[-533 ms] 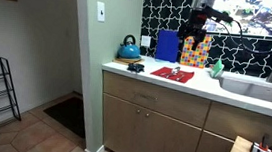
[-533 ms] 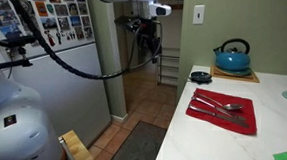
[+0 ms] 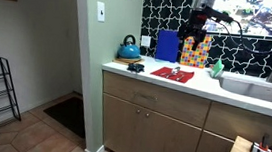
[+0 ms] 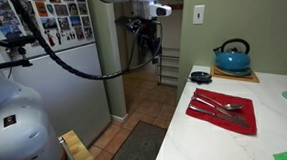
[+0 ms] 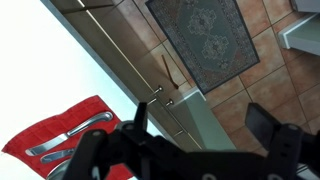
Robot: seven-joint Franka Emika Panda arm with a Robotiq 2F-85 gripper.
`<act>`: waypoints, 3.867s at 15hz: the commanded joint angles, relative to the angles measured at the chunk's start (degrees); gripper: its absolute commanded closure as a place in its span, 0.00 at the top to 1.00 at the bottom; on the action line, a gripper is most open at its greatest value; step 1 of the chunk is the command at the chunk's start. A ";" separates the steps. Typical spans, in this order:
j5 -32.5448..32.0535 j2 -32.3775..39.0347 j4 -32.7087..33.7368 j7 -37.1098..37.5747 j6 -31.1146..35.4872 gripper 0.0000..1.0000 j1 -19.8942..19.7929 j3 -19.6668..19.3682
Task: Remove the knife at the far right and use it to slide the towel slightly to the right then place it on the worktop on the left side of the towel, pick up the remaining knife on the towel and place it next to the one on the worktop
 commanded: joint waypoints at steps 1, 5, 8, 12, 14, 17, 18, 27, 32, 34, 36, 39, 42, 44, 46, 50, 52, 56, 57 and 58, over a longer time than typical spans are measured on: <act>-1.04 2.70 0.93 3.99 -1.46 1.00 -2.58 -0.18; -1.80 5.52 0.88 8.85 -1.04 1.00 -6.04 -1.37; -1.53 7.87 1.06 11.97 -0.08 1.00 -8.28 -2.70; -1.36 11.99 2.10 15.32 3.07 1.00 -10.62 -4.69; -1.59 14.26 2.04 16.89 6.43 1.00 -11.38 -5.37; -0.94 17.75 2.03 18.05 11.45 1.00 -11.96 -6.56; -0.86 18.78 1.96 18.48 13.12 1.00 -12.13 -6.92; 5.05 29.26 5.50 19.57 20.86 1.00 -11.74 -9.89; 8.77 34.31 8.84 21.44 23.60 1.00 -11.44 -10.06; 9.12 36.11 10.25 22.44 23.94 1.00 -11.33 -10.11; 9.57 37.66 11.57 23.54 23.93 0.95 -11.23 -10.17; 9.84 39.37 13.39 24.82 23.64 0.74 -11.02 -10.19; 9.78 40.53 14.72 25.92 23.65 0.50 -10.78 -10.24; 9.37 41.17 15.38 26.60 23.52 0.46 -10.57 -10.30; 9.27 41.62 15.74 27.04 23.27 0.49 -10.45 -10.28; 9.15 42.49 16.15 27.34 23.32 0.43 -10.22 -10.28; 9.06 42.84 16.33 27.70 23.23 0.37 -10.10 -10.31; 8.55 43.24 16.43 28.33 22.95 0.29 -9.80 -10.43; 8.43 43.32 16.42 28.37 22.90 0.32 -9.76 -10.47; 8.31 43.35 16.38 28.41 22.96 0.31 -9.71 -10.52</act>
